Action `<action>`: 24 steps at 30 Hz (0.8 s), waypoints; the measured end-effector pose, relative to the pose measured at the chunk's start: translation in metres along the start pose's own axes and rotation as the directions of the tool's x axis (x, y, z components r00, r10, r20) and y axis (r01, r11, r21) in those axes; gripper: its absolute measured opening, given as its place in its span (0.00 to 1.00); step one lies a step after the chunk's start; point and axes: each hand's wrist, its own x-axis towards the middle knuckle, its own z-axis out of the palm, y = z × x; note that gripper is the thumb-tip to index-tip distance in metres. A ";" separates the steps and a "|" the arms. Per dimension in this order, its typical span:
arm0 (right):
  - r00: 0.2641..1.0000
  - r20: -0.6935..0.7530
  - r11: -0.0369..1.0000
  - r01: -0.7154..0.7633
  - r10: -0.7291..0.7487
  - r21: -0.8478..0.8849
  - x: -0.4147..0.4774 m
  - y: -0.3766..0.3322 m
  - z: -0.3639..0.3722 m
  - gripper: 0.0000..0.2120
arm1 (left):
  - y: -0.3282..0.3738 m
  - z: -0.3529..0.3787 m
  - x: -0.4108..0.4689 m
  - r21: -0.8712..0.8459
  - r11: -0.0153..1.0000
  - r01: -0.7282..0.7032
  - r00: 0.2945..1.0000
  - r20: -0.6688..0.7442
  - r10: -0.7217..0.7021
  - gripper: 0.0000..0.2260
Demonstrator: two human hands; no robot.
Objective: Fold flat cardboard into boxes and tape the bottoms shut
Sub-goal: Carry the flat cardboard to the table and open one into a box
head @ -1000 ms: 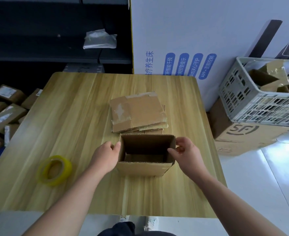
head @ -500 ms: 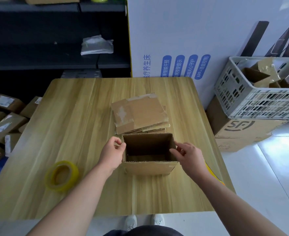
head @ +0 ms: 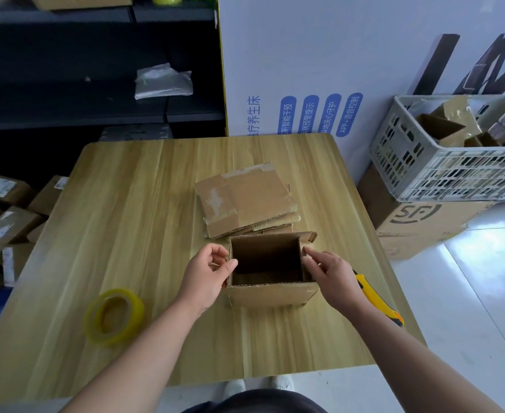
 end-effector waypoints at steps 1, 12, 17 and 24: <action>1.000 0.001 1.000 -0.004 0.004 0.005 0.000 0.000 0.000 0.18 | 0.001 0.000 0.002 0.013 1.000 0.001 1.000 0.003 -0.001 0.05; 0.993 0.092 0.994 -0.080 0.072 0.080 0.004 0.000 -0.002 0.17 | 0.013 -0.001 0.025 0.091 0.970 0.226 0.960 0.147 -0.238 0.07; 0.988 0.120 0.986 -0.109 0.095 0.123 0.006 0.000 -0.002 0.18 | 0.021 -0.001 0.021 0.134 0.979 0.152 0.975 0.142 -0.171 0.07; 0.982 0.156 0.976 -0.129 0.102 0.173 0.006 0.004 -0.003 0.18 | 0.006 0.020 0.014 0.243 0.969 0.049 0.968 0.229 -0.107 0.04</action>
